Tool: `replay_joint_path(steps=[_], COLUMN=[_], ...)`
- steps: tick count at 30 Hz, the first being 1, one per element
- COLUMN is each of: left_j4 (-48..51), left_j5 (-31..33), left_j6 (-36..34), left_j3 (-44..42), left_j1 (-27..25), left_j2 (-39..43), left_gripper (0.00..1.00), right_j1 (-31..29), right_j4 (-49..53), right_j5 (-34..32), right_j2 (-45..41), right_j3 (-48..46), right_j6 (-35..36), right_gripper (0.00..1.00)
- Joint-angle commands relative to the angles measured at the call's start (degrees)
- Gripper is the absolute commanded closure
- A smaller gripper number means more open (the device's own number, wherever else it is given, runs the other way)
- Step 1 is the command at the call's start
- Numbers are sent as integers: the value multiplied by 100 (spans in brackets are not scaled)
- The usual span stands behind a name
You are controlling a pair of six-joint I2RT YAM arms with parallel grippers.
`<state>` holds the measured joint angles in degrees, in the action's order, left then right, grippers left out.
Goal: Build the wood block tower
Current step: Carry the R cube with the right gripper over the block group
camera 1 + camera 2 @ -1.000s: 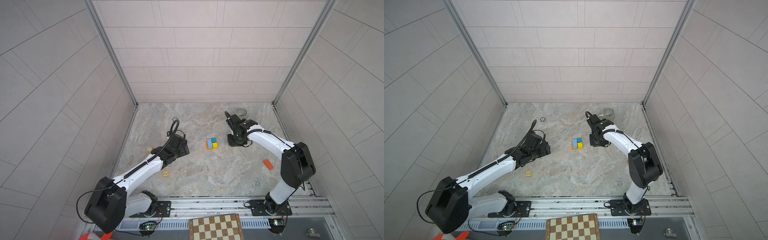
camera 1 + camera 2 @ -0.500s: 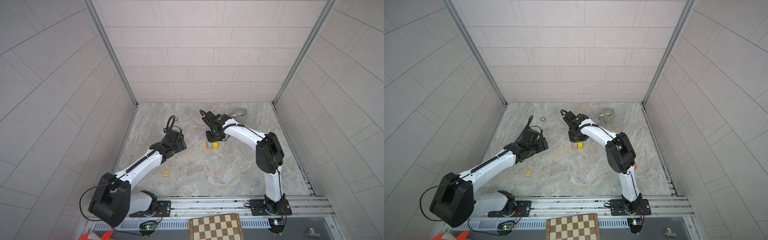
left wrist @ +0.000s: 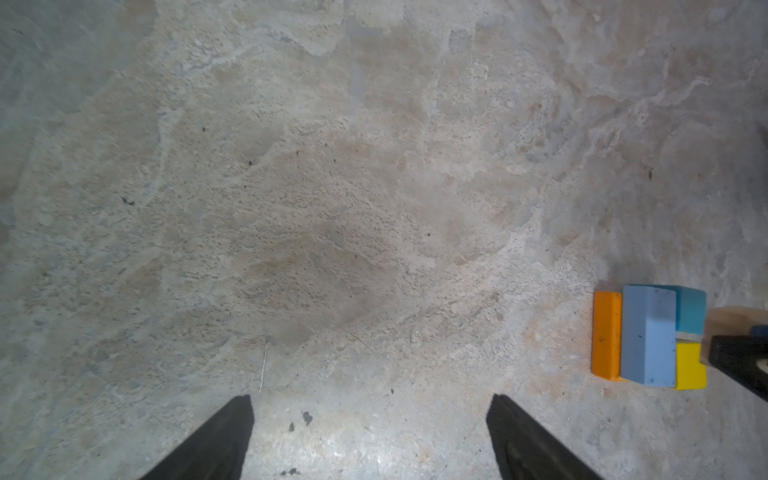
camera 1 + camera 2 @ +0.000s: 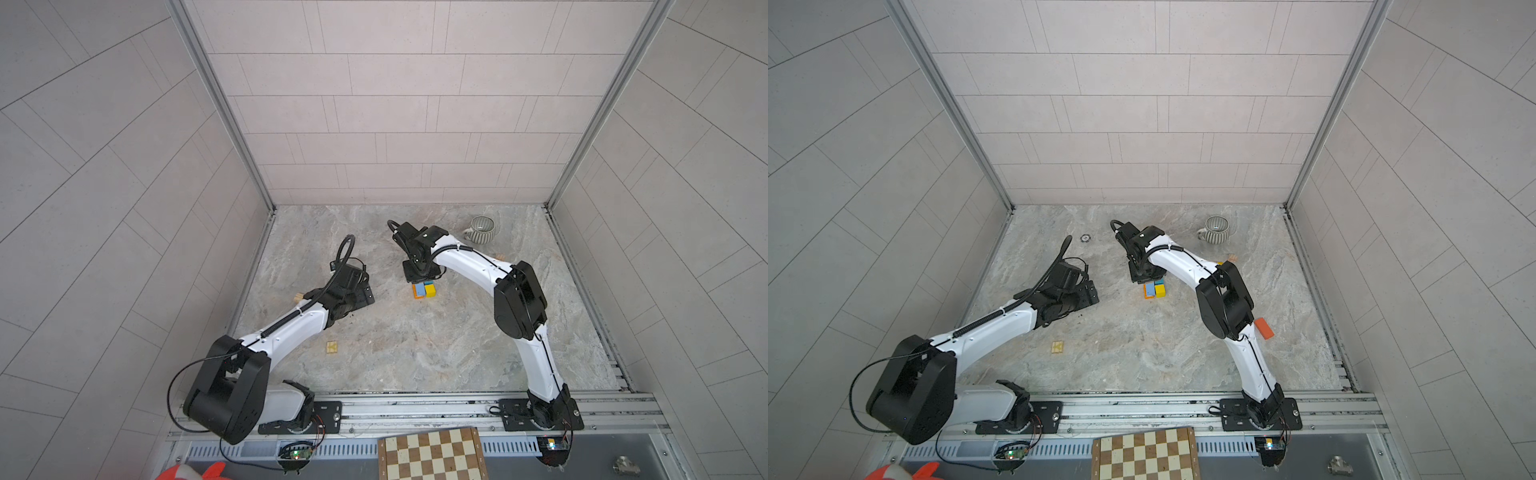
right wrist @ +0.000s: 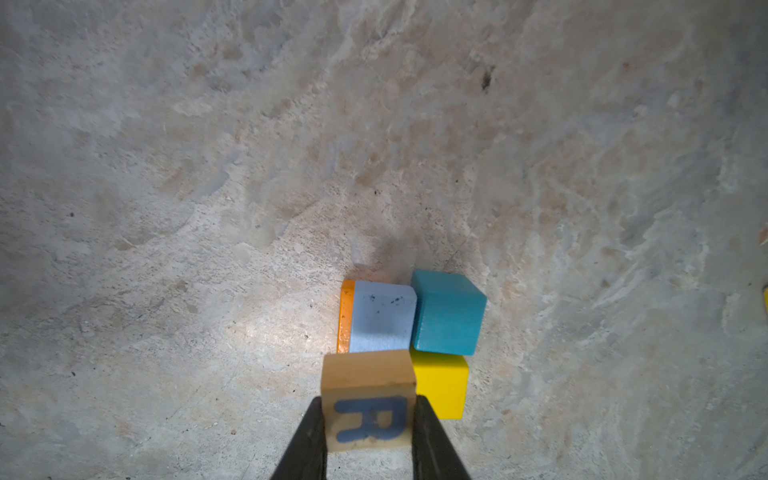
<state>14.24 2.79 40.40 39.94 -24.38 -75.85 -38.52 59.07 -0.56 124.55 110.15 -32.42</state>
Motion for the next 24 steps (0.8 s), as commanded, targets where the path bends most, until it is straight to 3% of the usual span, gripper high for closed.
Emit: replay_joint_path(steps=[1,24], left_j4=[-109,-211], left_j5=[82,-76], left_j6=[-92,-124], left_j3=[-92,-105], left_j1=[27,30], left_j2=[11,-142], left_gripper=[5,5], right_j1=[-32,22], right_j4=[283,361], right_j5=[-180,-237], right_j2=[169,523], right_j3=[192,411], right_j6=[-81,-18], right_gripper=[70,68])
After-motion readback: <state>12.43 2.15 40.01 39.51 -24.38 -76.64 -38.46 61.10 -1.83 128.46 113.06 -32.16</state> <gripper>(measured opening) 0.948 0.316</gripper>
